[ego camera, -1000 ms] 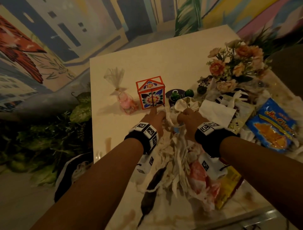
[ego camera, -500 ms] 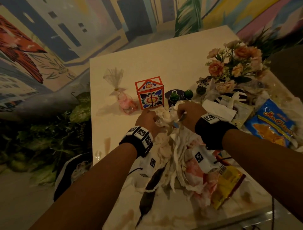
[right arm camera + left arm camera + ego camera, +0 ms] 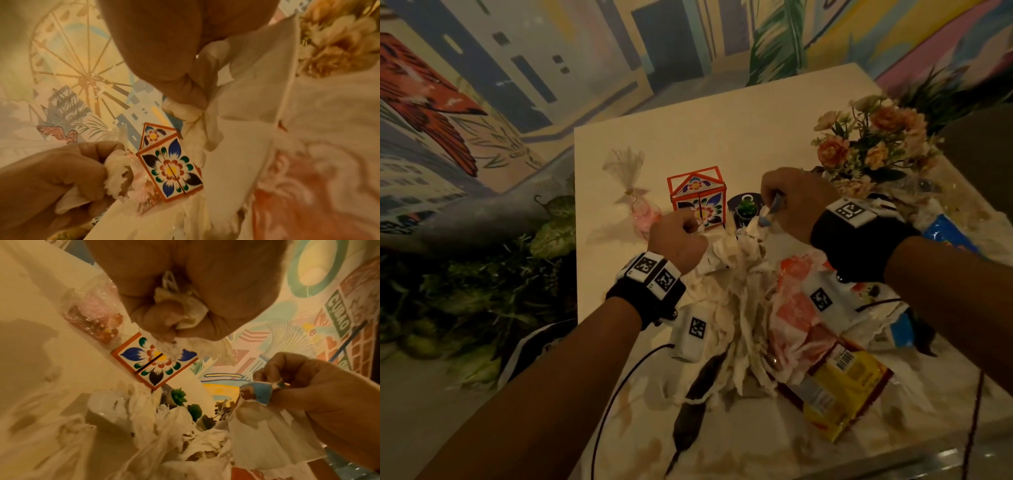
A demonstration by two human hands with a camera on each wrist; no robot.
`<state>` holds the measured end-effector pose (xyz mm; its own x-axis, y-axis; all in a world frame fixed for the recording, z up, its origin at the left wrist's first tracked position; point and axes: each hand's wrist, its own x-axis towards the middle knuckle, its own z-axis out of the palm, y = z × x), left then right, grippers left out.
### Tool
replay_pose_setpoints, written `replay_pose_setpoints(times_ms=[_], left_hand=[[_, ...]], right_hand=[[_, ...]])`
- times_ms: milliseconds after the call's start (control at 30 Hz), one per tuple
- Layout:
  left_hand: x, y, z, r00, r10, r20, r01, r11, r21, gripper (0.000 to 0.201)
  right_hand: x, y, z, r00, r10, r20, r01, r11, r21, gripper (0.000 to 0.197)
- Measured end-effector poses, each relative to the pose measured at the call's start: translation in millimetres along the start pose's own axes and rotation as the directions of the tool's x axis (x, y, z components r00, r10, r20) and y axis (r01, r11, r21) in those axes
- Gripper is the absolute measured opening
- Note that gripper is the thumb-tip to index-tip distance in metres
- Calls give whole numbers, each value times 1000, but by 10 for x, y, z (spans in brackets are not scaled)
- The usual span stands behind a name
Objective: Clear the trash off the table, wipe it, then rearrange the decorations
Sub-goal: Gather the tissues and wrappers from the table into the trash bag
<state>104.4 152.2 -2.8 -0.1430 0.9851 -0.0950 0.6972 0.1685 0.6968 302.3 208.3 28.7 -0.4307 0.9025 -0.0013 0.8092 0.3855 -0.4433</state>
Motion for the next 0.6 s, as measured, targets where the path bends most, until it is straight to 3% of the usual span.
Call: replay_pose_setpoints(times_ms=[233,367,600], left_hand=[[28,88,-27,999,27,-48,-32,993,-114,34],[5,141,-58,997,58,-42,-62,991,-118,35],[16,116,-124,996,46,-72,-54,992,-113,27]], right_hand=[[45,-17,-255,980,-63,-188,88,988,125,13],[54,-53,-328,971,-56,-231,81,991,102,21],[23,-202,-392,988,-63,-141,76,993,91,13]])
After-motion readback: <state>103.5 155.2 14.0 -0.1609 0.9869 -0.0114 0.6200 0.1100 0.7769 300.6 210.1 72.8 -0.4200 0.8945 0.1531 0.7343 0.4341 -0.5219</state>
